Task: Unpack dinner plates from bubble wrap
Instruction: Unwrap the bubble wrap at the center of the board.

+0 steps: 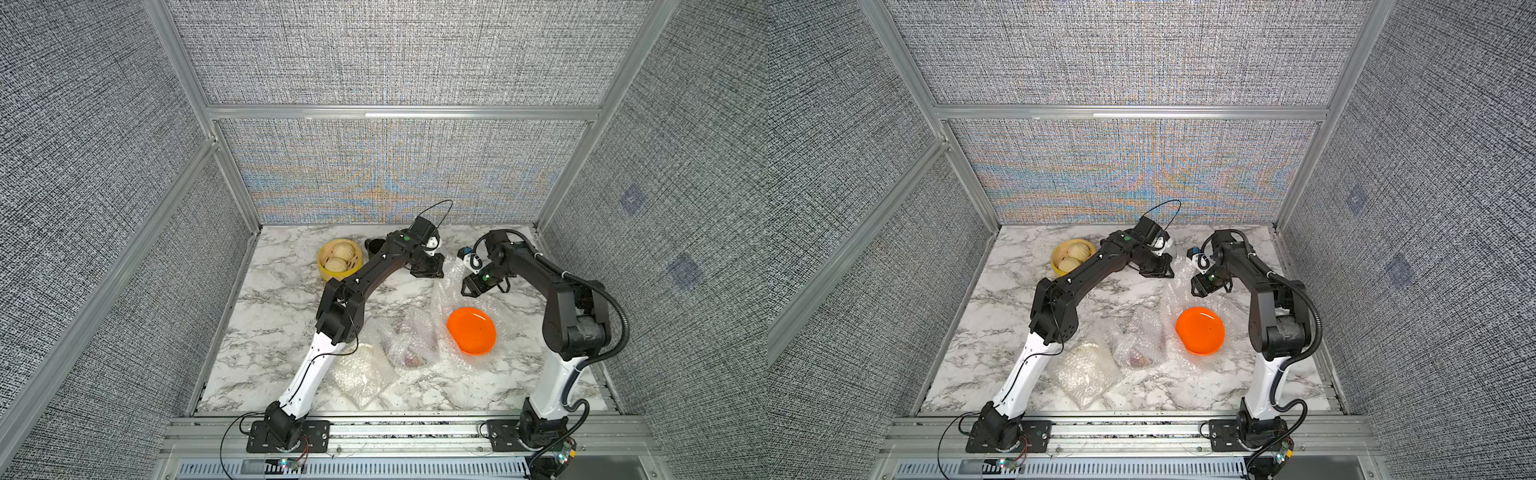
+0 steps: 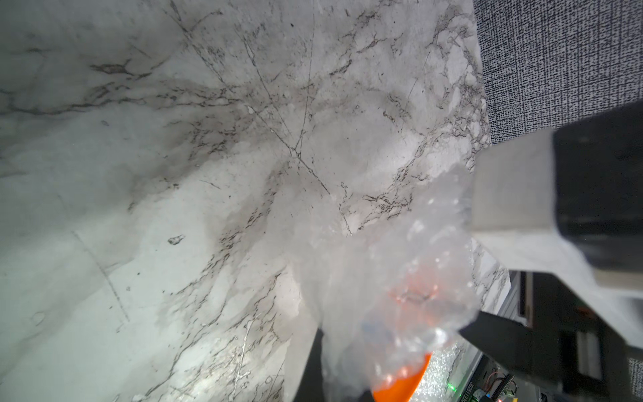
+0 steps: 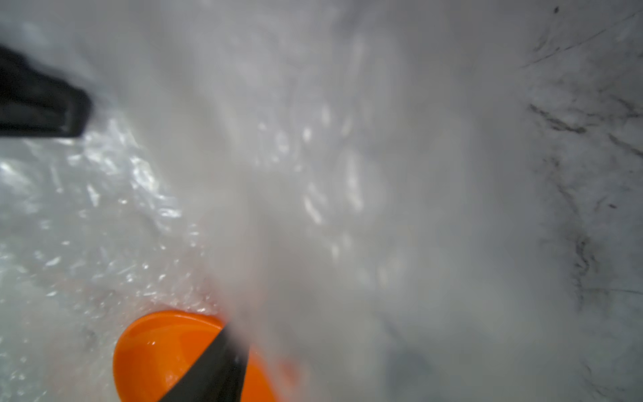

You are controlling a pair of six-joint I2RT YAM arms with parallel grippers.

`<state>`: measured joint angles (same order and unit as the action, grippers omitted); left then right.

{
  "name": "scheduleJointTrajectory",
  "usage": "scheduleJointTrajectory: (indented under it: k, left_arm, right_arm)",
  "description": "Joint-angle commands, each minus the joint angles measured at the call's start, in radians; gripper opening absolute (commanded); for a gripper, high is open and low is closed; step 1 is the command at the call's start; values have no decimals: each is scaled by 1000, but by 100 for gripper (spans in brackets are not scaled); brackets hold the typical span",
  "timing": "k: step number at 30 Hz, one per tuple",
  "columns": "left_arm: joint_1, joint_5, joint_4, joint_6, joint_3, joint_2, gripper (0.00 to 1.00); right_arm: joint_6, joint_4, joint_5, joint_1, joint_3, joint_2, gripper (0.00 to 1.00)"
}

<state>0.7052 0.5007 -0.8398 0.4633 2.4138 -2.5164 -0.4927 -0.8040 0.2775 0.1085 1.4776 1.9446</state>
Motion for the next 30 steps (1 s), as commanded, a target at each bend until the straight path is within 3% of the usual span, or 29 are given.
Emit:
scheduleJointTrajectory:
  k: [1, 3, 6, 9, 12, 19, 21, 23, 25, 27, 30]
  left_arm:
    - [-1, 20, 13, -10, 4, -2, 6]
    - [-1, 18, 10, -12, 4, -2, 6]
    - [-1, 10, 6, -14, 4, -2, 6]
    - [-3, 7, 7, -8, -1, -2, 6]
    - [-3, 10, 24, 1, -11, 1, 6]
    - [-5, 16, 40, 26, -16, -4, 9]
    - [-6, 27, 40, 29, -17, -7, 20]
    - [-5, 31, 39, 29, -23, -3, 25]
    - [-6, 29, 40, 26, -31, 0, 29]
    - [-5, 30, 39, 25, -33, 1, 36]
    - [-5, 27, 30, 22, -36, 4, 39]
  right_arm:
    - [-16, -42, 5, 1, 26, 32, 54]
    - [43, -45, -15, -3, 40, 45, 38]
    - [171, -10, -39, -31, 10, 22, 1]
    - [416, 21, -97, -102, -52, -29, 0]
    - [579, 54, -115, -168, -165, -110, 0]
    - [677, 109, -84, -181, -325, -257, 0]
    - [644, 160, -60, -162, -346, -298, 27]
    - [574, 193, -41, -133, -339, -325, 44]
    - [514, 190, -36, -113, -305, -312, 67]
    - [457, 161, -12, -112, -246, -257, 74]
    - [400, 127, 14, -112, -181, -182, 76]
